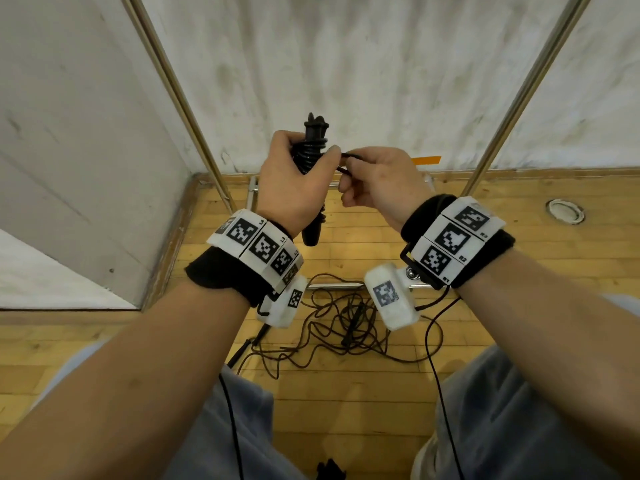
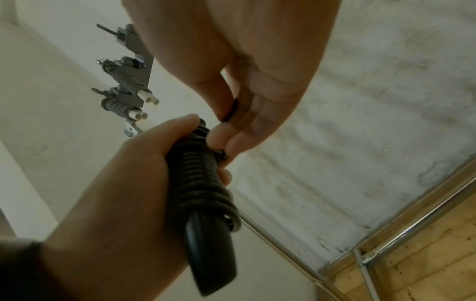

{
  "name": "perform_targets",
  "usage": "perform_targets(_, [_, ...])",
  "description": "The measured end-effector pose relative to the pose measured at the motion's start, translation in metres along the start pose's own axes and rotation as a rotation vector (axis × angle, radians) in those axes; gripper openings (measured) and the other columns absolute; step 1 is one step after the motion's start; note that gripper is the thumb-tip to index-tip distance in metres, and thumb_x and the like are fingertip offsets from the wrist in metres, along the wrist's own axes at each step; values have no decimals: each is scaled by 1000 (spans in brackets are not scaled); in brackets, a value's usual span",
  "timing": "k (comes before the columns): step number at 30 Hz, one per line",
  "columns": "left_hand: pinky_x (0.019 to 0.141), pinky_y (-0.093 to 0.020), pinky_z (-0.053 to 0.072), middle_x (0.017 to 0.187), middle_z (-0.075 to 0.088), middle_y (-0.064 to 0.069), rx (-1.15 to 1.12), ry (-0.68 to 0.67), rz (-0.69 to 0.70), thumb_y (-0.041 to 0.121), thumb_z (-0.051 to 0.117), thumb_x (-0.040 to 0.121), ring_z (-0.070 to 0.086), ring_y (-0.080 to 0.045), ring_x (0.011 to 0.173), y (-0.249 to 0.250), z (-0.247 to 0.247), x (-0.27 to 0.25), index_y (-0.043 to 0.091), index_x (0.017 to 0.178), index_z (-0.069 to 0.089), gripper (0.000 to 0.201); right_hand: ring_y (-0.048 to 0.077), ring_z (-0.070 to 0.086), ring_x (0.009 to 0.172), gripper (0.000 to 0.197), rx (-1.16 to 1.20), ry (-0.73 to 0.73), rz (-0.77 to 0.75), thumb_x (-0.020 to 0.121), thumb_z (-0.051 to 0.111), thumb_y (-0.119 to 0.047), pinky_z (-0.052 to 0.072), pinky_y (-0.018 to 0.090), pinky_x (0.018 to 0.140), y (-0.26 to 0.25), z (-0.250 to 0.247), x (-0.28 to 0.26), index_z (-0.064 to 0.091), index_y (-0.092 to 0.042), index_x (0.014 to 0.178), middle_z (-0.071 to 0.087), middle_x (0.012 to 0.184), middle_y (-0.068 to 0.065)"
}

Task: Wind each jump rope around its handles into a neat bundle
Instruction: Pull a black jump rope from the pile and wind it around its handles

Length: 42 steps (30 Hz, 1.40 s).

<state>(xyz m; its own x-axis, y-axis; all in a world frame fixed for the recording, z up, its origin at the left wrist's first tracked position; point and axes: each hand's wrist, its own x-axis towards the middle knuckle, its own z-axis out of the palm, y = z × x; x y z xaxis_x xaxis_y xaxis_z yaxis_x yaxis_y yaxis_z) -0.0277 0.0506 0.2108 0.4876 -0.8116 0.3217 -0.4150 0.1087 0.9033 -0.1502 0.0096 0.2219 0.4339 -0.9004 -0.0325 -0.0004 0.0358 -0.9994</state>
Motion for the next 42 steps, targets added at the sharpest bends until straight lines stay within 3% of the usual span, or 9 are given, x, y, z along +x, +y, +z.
perform_targets(4, [59, -15, 45, 78, 62, 10, -22, -2, 3, 41, 56, 84, 57, 2, 65, 3, 2, 0, 29, 99, 53, 19, 12, 47, 41, 22, -64, 91, -52, 96, 44, -5, 47, 27, 48, 0, -8, 3, 64, -8, 87, 54, 54, 1])
perform_targets(9, [52, -15, 45, 80, 65, 6, 0, -58, -24, 38, 53, 88, 56, 1, 57, -3, 2, -1, 30, 96, 52, 12, 13, 48, 40, 26, -178, 153, -98, 94, 48, -7, 46, 29, 52, 3, -16, 0, 66, -14, 77, 55, 49, -5])
perform_targets(14, [65, -32, 53, 85, 64, 0, -44, -176, -32, 37, 58, 82, 62, -14, 70, -3, -3, -4, 35, 92, 48, 15, 13, 56, 47, 17, -133, 103, -171, 94, 47, -3, 53, 27, 55, -2, -13, -5, 64, -6, 94, 60, 59, 3])
perform_targets(18, [65, -32, 50, 85, 58, 4, -67, -159, -2, 16, 63, 76, 58, -11, 71, 6, -5, -4, 28, 87, 46, 24, 11, 62, 57, 16, -150, 156, -239, 92, 51, -6, 58, 31, 68, -12, -3, -10, 66, -10, 94, 63, 74, 1])
perform_targets(22, [62, -15, 48, 75, 58, 15, -134, -108, 69, 6, 64, 71, 57, 3, 65, 24, -10, -6, 17, 95, 52, 29, 11, 63, 57, 20, -91, 169, -275, 92, 48, -1, 59, 31, 68, -31, 4, -11, 65, -10, 90, 65, 71, 1])
perform_targets(28, [73, -24, 50, 82, 66, -3, -82, -42, 126, 30, 74, 76, 62, -12, 77, 67, -30, 3, 9, 91, 64, 28, 15, 62, 61, 20, -130, 159, -386, 91, 49, -1, 59, 32, 68, -81, 11, -10, 65, -12, 91, 64, 68, 3])
perform_targets(32, [70, -18, 45, 77, 67, 8, -40, -60, 121, 50, 60, 76, 60, -3, 75, 113, -48, 17, 16, 83, 70, 36, 5, 62, 56, 19, -139, 156, -479, 90, 51, 1, 53, 20, 58, -124, 15, -9, 66, -8, 97, 64, 71, 3])
perform_targets(37, [86, -52, 50, 76, 58, -9, -50, -119, 59, 21, 61, 75, 54, -19, 76, 171, -73, 45, -5, 81, 67, 27, 11, 59, 52, 21, -109, 117, -539, 88, 51, 7, 53, 23, 60, -175, 21, -10, 59, -7, 102, 63, 70, 5])
perform_targets(42, [86, -41, 55, 83, 63, -8, -87, -191, -25, 15, 64, 79, 61, -17, 79, 213, -91, 68, -6, 96, 67, 27, 16, 61, 59, 33, -89, 112, -600, 85, 57, 6, 57, 27, 70, -218, 23, -11, 53, -3, 116, 62, 71, 3])
